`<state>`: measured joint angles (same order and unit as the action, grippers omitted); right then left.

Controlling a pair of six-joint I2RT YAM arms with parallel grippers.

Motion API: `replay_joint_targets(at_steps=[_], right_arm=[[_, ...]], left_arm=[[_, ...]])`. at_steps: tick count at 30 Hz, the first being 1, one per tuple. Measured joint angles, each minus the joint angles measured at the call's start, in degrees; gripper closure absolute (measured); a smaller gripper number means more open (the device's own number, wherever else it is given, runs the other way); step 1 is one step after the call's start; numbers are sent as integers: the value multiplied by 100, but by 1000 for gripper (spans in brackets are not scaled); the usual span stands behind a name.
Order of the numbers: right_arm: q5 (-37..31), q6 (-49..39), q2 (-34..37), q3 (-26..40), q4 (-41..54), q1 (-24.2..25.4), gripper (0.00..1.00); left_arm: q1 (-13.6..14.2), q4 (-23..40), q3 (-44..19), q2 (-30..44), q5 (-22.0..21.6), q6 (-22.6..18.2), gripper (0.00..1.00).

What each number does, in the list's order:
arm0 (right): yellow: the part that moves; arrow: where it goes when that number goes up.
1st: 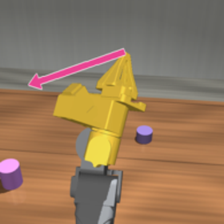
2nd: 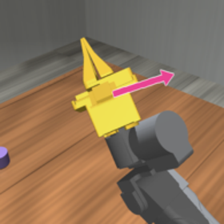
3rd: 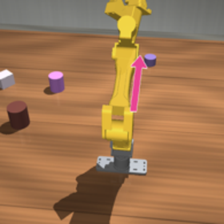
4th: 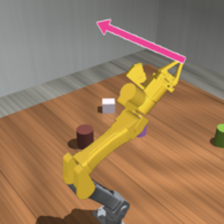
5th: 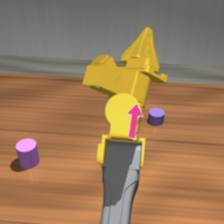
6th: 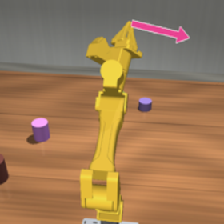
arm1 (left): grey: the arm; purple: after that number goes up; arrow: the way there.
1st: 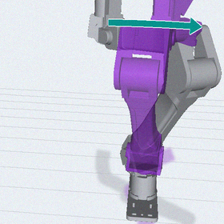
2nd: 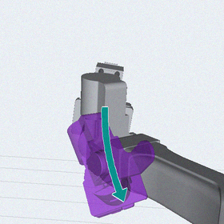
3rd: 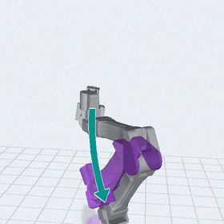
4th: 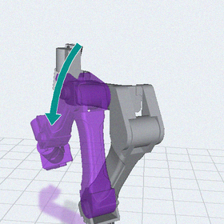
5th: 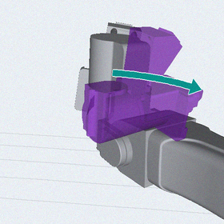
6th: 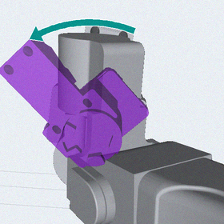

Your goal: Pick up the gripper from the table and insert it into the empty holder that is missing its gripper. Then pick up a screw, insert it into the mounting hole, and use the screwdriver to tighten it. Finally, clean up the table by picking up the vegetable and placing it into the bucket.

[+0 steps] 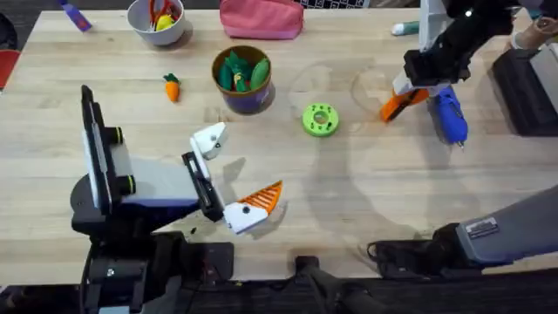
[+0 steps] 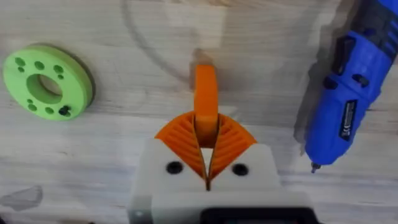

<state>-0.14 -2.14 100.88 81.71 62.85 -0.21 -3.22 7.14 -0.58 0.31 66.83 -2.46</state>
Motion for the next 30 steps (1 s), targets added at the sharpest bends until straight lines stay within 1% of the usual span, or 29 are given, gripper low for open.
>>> replay_joint_targets(at_steps=[4, 7, 11, 15, 18, 20, 24, 27, 30], right_arm=[[22, 129, -239, 99, 55, -34, 992], [198, 289, -735, 170, -63, -97, 992], [604, 624, -1498, 265, -293, -166, 992], [1216, 954, -2029, 311, -450, -173, 992], [1803, 1175, -2180, 311, -632, -180, 992], [2215, 1295, -2214, 279, -935, -224, 992], [2977, 1624, -2267, 22, -1566, -452, 993], [3380, 1879, -2273, -223, -1997, -696, 993], [3610, 2117, -2273, -459, -2356, -978, 993]], left_arm=[[0, 0, 0, -1, 0, -2, 14], [0, 0, 0, -1, 0, 0, 14], [0, 0, 0, -1, 0, 0, 14], [0, 0, 0, -1, 0, 0, 15], [0, 0, 0, -1, 0, 0, 15], [0, 0, 0, -1, 0, 0, 16], [0, 0, 0, -1, 0, 0, 16], [0, 0, 0, -1, 0, 0, 16], [0, 0, 0, -1, 0, 0, 15]])
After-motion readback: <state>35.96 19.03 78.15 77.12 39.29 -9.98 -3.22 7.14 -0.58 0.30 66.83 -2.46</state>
